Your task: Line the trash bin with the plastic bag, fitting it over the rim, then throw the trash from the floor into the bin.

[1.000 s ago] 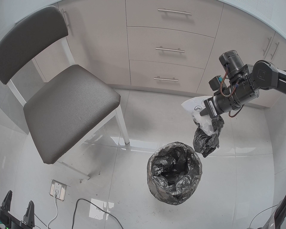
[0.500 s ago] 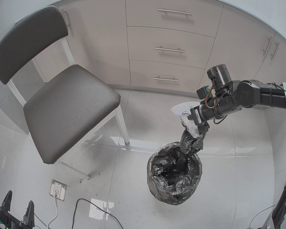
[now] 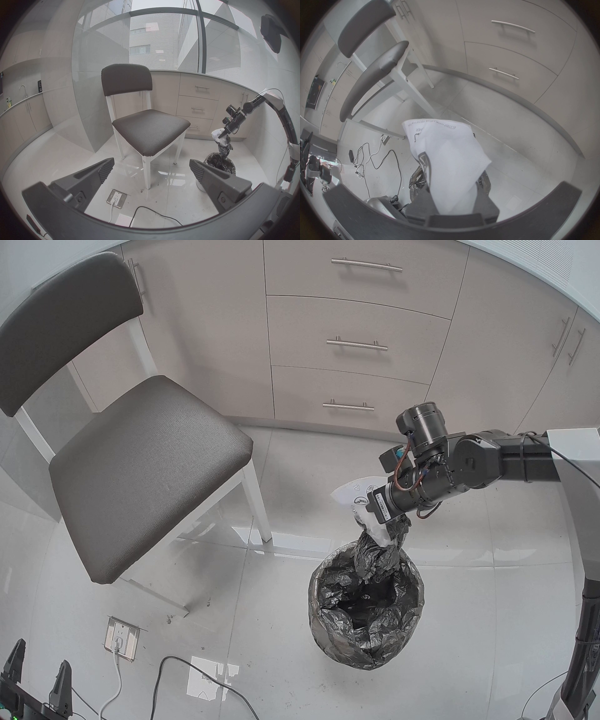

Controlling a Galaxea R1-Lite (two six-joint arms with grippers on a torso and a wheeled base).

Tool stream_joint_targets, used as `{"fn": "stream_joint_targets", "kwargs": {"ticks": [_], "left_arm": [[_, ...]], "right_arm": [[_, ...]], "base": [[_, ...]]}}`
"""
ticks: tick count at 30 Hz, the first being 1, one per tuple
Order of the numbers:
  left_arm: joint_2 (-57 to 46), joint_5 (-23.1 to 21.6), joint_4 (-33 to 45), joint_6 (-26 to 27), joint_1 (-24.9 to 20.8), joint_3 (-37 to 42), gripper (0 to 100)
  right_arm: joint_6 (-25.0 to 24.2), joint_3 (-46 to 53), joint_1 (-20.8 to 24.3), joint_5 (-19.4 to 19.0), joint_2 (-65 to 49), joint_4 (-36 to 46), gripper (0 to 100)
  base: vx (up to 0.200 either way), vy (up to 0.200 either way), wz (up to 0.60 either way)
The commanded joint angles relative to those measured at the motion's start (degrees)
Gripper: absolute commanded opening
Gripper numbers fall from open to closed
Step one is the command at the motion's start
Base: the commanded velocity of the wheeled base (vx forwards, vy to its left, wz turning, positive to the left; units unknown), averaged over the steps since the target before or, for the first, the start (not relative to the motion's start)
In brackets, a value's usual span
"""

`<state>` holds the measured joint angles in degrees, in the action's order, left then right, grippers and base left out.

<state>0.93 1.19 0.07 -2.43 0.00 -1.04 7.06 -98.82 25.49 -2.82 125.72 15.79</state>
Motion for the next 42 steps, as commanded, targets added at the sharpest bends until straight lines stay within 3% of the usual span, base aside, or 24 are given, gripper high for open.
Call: {"fn": "stream_joint_targets", "kwargs": {"ticks": [1,22,42], "left_arm": [[-0.93,0.04,0.01,-0.04,0.00,0.86,100],[-0.93,0.04,0.01,0.05,0.00,0.86,100],[-0.93,0.04,-0.07,-0.04,0.00,0.86,100]], "right_arm": [[0.06,-0.59,1.23,0.09,3.48,-0.05,0],[0.15,-0.85,1.93,0.18,15.08,-3.75,0],[0.15,0.38,2.02,0.27,16.84,-3.75,0]], "base": [[0.000,0.000,0.00],[0.000,0.000,0.00],[0.000,0.000,0.00]]}}
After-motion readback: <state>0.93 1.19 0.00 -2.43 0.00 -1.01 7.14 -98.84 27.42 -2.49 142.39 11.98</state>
